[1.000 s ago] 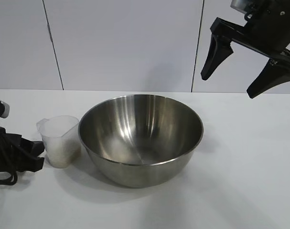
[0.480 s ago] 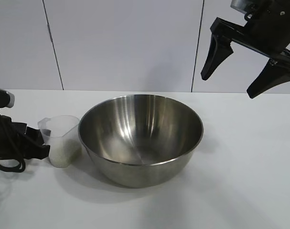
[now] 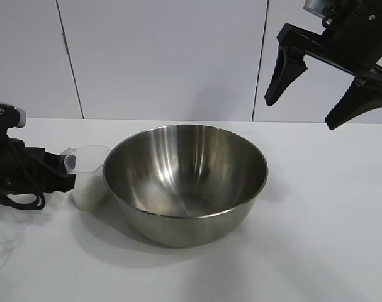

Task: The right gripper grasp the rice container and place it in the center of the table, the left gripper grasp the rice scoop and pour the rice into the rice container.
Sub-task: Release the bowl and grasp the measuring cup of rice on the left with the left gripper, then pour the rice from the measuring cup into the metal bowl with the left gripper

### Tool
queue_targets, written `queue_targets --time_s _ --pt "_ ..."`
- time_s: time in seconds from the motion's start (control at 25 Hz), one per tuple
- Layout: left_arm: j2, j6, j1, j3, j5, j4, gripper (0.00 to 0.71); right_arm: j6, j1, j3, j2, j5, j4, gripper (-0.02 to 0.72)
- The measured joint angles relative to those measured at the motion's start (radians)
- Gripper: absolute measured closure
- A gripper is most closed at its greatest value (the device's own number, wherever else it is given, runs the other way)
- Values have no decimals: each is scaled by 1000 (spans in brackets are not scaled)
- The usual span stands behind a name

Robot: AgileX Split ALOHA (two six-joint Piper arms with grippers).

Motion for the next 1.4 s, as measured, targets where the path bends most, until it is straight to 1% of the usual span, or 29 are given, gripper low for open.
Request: queue_targets --time_s 0.08,0.2,0.56,0.8,1.0,1.08,1.2,1.28,1.4 --pt "0 0 0 0 0 7 663 1 0 0 0 0 0 42" --pt "0 0 0 -2 2 10 693 3 0 0 0 0 0 42" --pt "-9 0 0 -3 6 30 698 3 0 0 0 -1 -22 42" --pt "-100 9 0 -3 11 38 698 3 0 0 0 -1 -23 42" --pt "-209 85 0 -3 26 59 698 3 0 0 0 -1 -23 42" --pt "-266 131 0 -3 71 72 698 3 0 0 0 -1 -23 42" --pt "-359 179 -3 -37 212 132 698 3 0 0 0 -1 -23 42" --pt "-408 201 -18 -77 321 170 698 3 0 0 0 -1 -23 42" --pt "-458 272 -67 -146 460 208 698 3 0 0 0 -3 -23 42"
